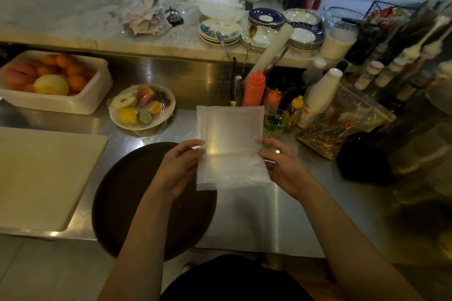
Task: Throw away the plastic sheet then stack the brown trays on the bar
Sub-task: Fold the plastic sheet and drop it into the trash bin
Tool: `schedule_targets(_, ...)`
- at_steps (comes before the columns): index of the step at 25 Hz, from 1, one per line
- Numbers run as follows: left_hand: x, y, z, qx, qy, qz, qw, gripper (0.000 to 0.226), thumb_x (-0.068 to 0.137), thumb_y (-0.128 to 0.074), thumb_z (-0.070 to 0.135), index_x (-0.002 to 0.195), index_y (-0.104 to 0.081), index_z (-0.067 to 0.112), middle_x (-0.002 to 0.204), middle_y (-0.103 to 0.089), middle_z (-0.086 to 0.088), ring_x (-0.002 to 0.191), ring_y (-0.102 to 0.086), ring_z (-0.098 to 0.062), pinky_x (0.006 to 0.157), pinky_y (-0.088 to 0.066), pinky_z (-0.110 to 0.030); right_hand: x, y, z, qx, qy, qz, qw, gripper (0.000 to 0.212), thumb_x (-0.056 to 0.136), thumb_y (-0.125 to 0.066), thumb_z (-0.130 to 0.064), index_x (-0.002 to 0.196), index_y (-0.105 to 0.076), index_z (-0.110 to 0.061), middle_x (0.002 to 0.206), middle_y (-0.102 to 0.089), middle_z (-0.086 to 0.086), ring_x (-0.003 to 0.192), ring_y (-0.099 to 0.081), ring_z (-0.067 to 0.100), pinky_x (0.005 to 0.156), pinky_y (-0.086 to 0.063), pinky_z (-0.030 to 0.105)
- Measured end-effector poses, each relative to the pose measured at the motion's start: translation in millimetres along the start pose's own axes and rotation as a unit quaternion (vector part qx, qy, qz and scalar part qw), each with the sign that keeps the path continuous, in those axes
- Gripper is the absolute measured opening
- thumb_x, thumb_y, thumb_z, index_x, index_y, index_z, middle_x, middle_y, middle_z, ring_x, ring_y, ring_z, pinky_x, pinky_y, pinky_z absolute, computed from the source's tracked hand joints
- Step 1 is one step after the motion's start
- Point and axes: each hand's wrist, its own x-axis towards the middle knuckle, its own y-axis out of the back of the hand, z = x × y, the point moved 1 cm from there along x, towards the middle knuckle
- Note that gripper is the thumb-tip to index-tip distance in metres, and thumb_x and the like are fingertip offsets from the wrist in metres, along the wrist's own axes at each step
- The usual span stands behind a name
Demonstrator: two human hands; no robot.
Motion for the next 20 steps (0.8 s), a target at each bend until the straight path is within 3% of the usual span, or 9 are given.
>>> schedule_targets(6,-3.2,0.1,10.7,-0.003,-0.027,-0.022,0.999,0.014,0.087,-0.062,0.005,0.089,-0.070,0.017,0.088,-0.073,-0.001,0.080,-0.070,-0.014,0.069,-0.053,-0.029,-1.8,-3.3,-12.1,0.019,0.014,-0.009,1.000,0.023,0.089,-0.057,0.002,0.091,-0.070,-0.017,0.092,-0.074,0.010,0.073,-0.070,0.023,0.063,-0.059,0.034)
schedule_targets(12,-4.2,2.1,14.5,0.002,-0.031,-0.031,0.999,0.019,0.087,-0.060,0.003,0.084,-0.073,0.017,0.098,-0.071,-0.006,0.094,-0.067,-0.022,0.075,-0.052,-0.034,-5.3,-5.2,-21.3,0.020,0.026,-0.017,0.999,0.021,0.089,-0.055,0.003,0.097,-0.068,-0.012,0.094,-0.073,0.010,0.077,-0.071,0.023,0.068,-0.060,0.035)
schedule_targets(17,-12.2,-1.9,21.7,0.017,-0.041,-0.019,0.999,0.029,0.090,-0.052,-0.003,0.074,-0.069,0.015,0.083,-0.069,-0.002,0.081,-0.063,-0.019,0.064,-0.050,-0.031,-13.6,-9.4,-29.8,0.038,0.040,-0.032,0.998,0.019,0.090,-0.053,0.002,0.085,-0.065,-0.011,0.081,-0.070,0.005,0.064,-0.069,0.016,0.055,-0.057,0.027)
schedule_targets(20,-12.7,-0.6,22.8,0.011,-0.042,-0.021,0.999,0.040,0.090,-0.051,-0.005,0.064,-0.072,0.018,0.098,-0.066,-0.008,0.093,-0.061,-0.024,0.067,-0.051,-0.032,-15.5,-11.2,-32.3,0.029,0.045,-0.037,0.998,0.022,0.092,-0.049,0.003,0.082,-0.066,-0.007,0.089,-0.065,0.007,0.065,-0.068,0.015,0.056,-0.057,0.027)
